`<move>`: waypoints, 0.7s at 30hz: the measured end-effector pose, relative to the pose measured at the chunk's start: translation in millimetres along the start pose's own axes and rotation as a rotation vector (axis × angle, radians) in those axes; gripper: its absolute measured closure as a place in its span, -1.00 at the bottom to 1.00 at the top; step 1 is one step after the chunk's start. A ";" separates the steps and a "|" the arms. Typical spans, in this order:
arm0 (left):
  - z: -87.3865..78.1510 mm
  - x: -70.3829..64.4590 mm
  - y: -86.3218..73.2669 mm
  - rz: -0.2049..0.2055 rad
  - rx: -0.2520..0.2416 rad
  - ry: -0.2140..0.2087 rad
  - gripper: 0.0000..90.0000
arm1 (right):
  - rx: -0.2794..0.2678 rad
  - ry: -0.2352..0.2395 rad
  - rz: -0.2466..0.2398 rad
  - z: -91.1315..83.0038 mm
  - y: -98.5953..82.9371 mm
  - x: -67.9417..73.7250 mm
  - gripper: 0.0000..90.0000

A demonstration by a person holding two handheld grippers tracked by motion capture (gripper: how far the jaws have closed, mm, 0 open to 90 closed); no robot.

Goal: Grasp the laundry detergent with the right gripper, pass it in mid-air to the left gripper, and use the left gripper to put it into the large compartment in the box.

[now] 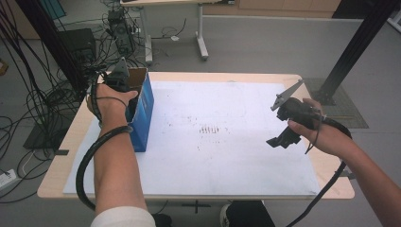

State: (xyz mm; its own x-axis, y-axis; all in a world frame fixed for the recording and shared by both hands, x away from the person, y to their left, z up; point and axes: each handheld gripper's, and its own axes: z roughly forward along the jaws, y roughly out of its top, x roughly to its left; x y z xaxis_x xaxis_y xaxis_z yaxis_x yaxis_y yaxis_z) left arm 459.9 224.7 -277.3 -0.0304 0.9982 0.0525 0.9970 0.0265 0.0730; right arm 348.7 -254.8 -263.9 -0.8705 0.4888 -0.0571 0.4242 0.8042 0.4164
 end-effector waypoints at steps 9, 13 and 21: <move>0.1 -0.2 0.5 -0.001 0.000 0.000 -0.16 | 0.001 -0.001 0.002 -0.6 -0.5 -0.2 -0.99; 0.2 0.1 0.2 -0.001 -0.004 0.001 -0.16 | 0.000 -0.002 0.003 -0.7 -0.4 -0.1 -0.99; 0.2 0.2 0.0 -0.002 -0.007 -0.001 -0.16 | -0.001 -0.006 0.002 -2.3 -0.1 -1.1 -0.99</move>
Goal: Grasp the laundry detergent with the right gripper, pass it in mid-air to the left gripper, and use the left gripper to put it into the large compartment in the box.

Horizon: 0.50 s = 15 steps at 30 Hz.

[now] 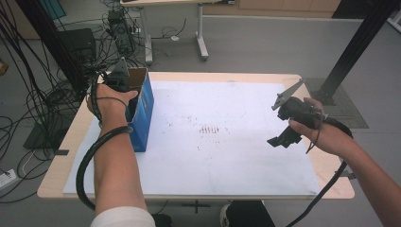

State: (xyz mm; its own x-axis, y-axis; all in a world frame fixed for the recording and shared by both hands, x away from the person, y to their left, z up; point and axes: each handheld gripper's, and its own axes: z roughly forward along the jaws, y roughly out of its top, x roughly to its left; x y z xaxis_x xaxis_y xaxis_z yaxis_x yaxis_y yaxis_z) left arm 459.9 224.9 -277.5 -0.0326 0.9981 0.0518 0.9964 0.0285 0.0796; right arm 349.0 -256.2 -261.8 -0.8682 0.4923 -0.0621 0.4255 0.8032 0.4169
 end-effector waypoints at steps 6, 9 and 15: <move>0.1 0.0 0.3 -0.001 0.000 0.000 -0.16 | 0.001 -0.002 0.001 -0.9 -0.3 -1.4 -0.99; 0.1 0.3 0.2 -0.002 -0.002 -0.002 -0.16 | 0.002 -0.004 0.002 -1.0 -0.6 -2.0 -0.99; 0.2 0.2 -0.4 -0.003 -0.007 -0.002 -0.16 | 0.004 -0.004 0.000 -1.3 -1.0 -2.1 -0.99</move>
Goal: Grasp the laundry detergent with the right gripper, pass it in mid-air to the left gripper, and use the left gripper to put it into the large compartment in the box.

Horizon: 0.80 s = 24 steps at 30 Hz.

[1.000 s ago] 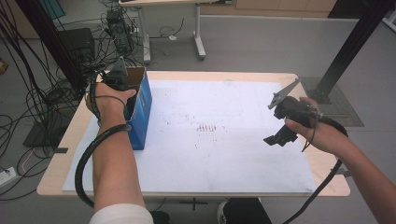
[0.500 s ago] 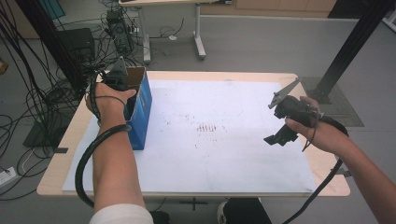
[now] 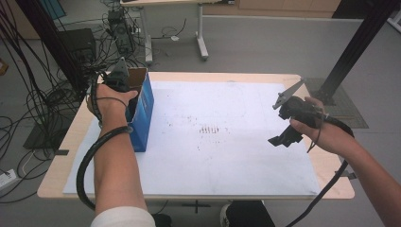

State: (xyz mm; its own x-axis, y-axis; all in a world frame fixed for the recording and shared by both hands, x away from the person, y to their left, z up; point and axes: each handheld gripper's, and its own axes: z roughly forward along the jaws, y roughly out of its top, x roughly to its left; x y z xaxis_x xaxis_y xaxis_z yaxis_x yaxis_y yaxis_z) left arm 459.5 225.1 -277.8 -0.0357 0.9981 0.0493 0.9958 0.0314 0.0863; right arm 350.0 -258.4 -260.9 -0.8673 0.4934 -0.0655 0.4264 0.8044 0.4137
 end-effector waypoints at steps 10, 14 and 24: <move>0.0 -0.3 -0.1 0.001 -0.001 0.001 -0.16 | 0.000 -0.005 0.003 -2.3 -1.2 0.1 -0.99; 0.1 0.2 -0.2 0.001 -0.002 -0.001 -0.16 | 0.002 -0.005 0.002 -2.1 -1.4 0.2 -0.99; 0.2 0.7 -0.2 -0.001 -0.003 -0.002 -0.17 | 0.001 -0.008 0.001 -1.5 -1.1 0.1 -0.99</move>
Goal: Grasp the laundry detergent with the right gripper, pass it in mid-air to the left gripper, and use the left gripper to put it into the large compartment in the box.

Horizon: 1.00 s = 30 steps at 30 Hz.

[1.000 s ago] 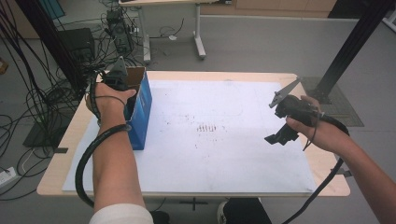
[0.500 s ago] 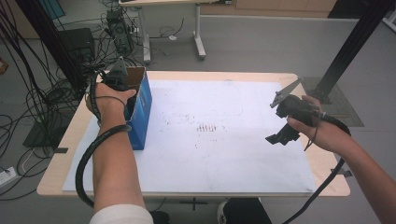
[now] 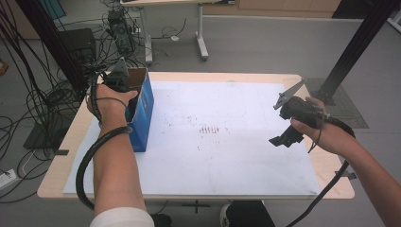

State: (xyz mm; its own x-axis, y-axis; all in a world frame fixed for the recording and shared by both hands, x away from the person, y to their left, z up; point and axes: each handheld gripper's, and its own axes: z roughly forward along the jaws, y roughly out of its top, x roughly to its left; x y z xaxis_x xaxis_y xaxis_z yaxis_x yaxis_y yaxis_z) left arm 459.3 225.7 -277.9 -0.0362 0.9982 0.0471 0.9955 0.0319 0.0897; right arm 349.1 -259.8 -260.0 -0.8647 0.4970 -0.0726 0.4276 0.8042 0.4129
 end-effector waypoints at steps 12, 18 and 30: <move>0.0 -0.6 0.2 0.001 0.000 0.002 -0.17 | 0.001 -0.002 0.001 -0.4 0.1 -2.0 -0.99; 0.1 -1.0 0.1 0.001 -0.001 0.003 -0.17 | -0.002 -0.005 0.000 -2.2 0.2 -2.7 -0.99; 1.0 -0.6 0.3 0.010 -0.003 -0.004 -0.28 | 0.005 -0.006 0.000 -3.4 1.1 -3.2 -0.99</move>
State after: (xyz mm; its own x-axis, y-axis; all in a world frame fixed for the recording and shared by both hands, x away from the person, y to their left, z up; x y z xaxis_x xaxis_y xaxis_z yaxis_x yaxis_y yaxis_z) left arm 459.7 225.2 -278.9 -0.0261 0.9987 0.0436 0.9955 0.0219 0.0924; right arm 351.4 -261.6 -256.3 -0.8633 0.4987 -0.0777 0.4287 0.8058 0.4085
